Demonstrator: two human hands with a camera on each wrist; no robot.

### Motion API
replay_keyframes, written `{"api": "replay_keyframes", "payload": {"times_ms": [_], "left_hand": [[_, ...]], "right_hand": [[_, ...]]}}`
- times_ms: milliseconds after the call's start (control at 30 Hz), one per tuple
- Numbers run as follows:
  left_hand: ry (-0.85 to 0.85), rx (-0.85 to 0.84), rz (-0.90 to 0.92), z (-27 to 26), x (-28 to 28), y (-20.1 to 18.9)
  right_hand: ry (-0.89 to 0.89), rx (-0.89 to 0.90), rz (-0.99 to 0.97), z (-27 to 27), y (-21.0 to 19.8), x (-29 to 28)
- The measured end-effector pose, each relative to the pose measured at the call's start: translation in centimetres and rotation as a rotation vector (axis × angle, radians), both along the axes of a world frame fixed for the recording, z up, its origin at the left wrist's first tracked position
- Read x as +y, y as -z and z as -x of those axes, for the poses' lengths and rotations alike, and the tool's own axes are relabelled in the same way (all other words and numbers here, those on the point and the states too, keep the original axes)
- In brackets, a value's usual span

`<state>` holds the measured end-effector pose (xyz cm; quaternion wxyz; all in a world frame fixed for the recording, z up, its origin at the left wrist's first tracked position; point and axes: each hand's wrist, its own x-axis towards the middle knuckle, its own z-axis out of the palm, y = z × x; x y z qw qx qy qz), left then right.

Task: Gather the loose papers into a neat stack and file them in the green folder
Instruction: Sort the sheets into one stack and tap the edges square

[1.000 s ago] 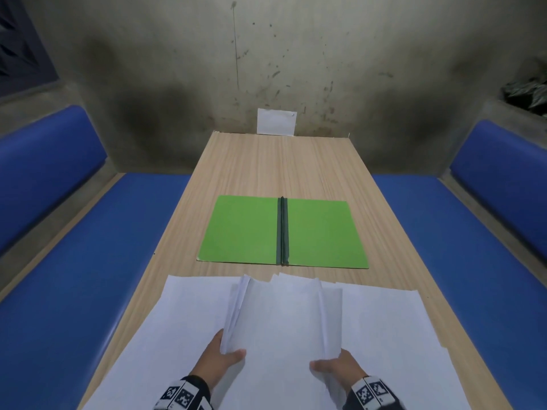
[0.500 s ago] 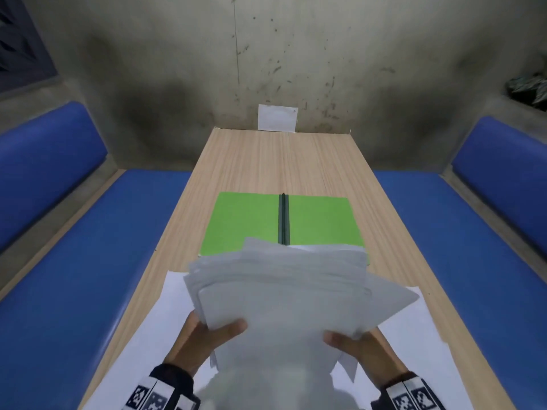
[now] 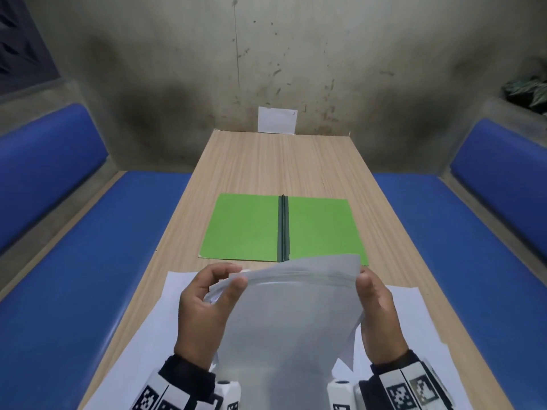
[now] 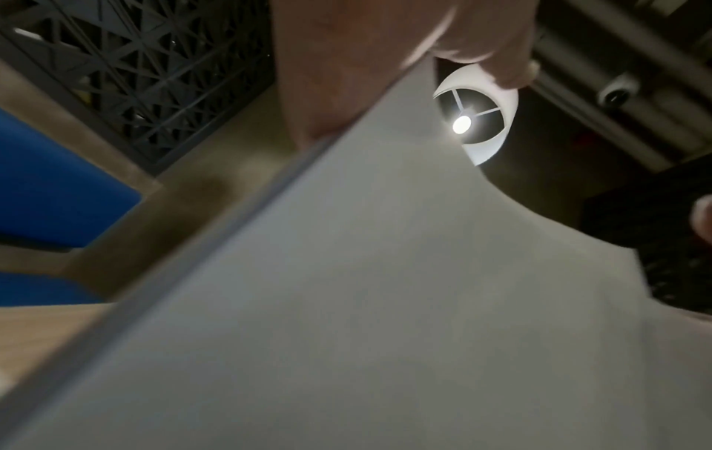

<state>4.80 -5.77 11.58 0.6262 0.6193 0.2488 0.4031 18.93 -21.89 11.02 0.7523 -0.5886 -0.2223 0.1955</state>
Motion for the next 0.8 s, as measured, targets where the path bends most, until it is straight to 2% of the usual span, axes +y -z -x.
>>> {"api": "replay_keyframes", "payload": {"times_ms": [133, 233, 567, 700, 800], "left_hand": [[-0.179, 0.037, -0.068, -1.0, -1.0, -0.9], [-0.216, 0.043, -0.089, -1.0, -0.7, -0.6], [-0.057, 0.022, -0.163, -0.2, -0.3, -0.8], [-0.025, 0.016, -0.164, 0.1, -0.1, -0.8], [-0.045, 0.028, -0.11, 0.4, 0.7, -0.1]], "right_hand": [[0.146, 0.005, 0.024, 0.6, -1.0, 1.0], [0.233, 0.072, 0.048, 0.3, -0.4, 1.4], [0.31, -0.014, 0.082, -0.2, -0.1, 1.4], [0.333, 0.07, 0.135, -1.2, 0.6, 1.5], [0.278, 0.139, 0.085, -1.5, 1.2, 1.5]]}}
